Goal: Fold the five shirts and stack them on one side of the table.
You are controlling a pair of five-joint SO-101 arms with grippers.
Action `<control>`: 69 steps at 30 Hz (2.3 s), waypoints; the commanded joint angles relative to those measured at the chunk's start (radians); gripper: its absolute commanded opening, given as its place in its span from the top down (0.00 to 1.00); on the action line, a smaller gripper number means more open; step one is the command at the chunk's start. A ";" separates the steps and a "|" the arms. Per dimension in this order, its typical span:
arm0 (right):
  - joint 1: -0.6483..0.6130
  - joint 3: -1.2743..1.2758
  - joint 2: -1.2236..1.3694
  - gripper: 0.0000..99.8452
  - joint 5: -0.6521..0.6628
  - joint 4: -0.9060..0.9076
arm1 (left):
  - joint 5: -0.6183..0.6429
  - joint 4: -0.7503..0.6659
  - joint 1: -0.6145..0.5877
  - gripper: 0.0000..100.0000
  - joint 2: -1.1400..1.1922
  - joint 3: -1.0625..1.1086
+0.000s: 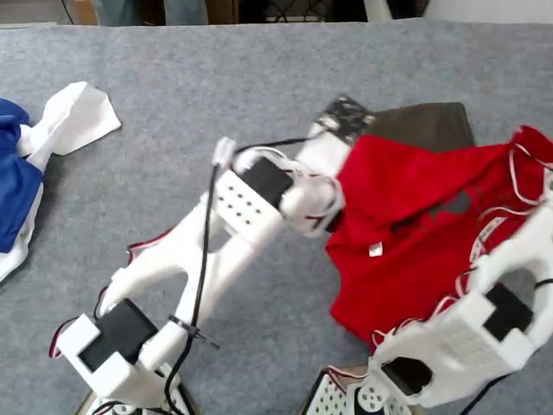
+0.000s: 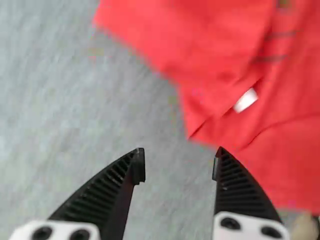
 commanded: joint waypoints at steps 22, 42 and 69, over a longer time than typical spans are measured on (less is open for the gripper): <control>0.086 0.002 0.114 0.99 0.025 0.011 | -0.129 -0.095 0.116 0.77 0.669 -0.651; 0.084 0.002 0.116 0.99 0.025 0.009 | -0.178 0.170 0.107 0.97 0.888 -1.066; -0.324 -0.417 -0.568 0.99 -0.698 0.190 | -0.064 0.609 -0.441 0.97 0.166 -1.521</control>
